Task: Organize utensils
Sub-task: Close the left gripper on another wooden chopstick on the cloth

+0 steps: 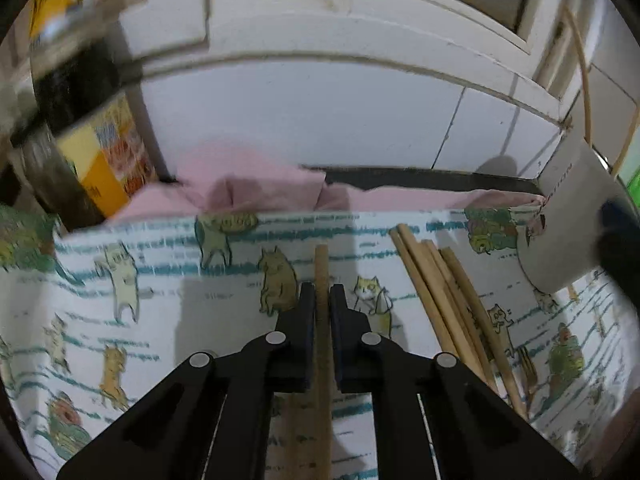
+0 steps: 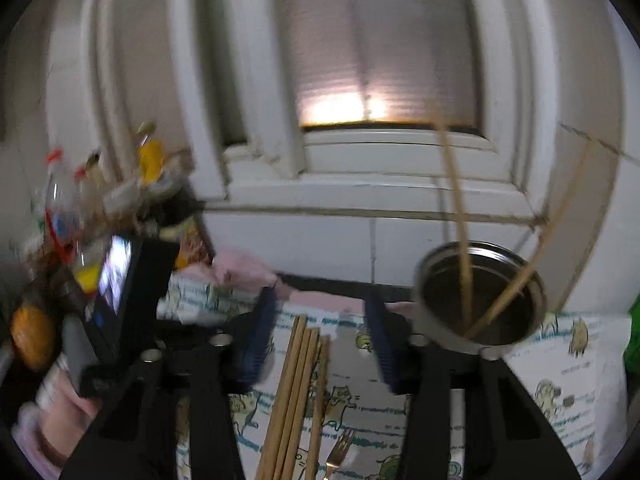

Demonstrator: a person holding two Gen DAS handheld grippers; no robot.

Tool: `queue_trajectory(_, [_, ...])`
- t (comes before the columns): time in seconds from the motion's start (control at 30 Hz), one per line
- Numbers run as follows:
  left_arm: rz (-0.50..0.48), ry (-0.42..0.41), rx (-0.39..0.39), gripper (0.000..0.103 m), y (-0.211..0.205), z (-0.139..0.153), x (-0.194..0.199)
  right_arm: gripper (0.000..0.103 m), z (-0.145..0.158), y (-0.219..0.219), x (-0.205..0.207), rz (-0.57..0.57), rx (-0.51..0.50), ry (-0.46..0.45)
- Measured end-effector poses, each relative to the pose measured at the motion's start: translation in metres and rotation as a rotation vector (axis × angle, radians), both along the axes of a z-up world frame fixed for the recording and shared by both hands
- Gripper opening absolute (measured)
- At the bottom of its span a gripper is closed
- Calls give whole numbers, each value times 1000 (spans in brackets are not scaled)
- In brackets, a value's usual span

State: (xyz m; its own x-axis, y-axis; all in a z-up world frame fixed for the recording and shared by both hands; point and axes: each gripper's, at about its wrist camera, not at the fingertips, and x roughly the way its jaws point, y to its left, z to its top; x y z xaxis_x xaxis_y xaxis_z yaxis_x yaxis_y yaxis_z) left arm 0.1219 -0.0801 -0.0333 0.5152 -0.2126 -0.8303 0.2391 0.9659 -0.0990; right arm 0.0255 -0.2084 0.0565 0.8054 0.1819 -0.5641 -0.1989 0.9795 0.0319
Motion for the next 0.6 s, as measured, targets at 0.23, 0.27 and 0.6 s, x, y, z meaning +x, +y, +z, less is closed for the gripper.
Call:
queue_trajectory(0.23, [10, -27, -128, 6, 17, 20, -4, 20, -49, 4, 38, -8, -11, 228])
queue_trajectory(0.27, [10, -49, -151, 6, 21, 26, -6, 20, -55, 4, 42, -9, -18, 245])
queue_trajectory(0.6, [90, -116, -229, 6, 49, 48, -6, 16, -88, 10, 58, -37, -53, 354])
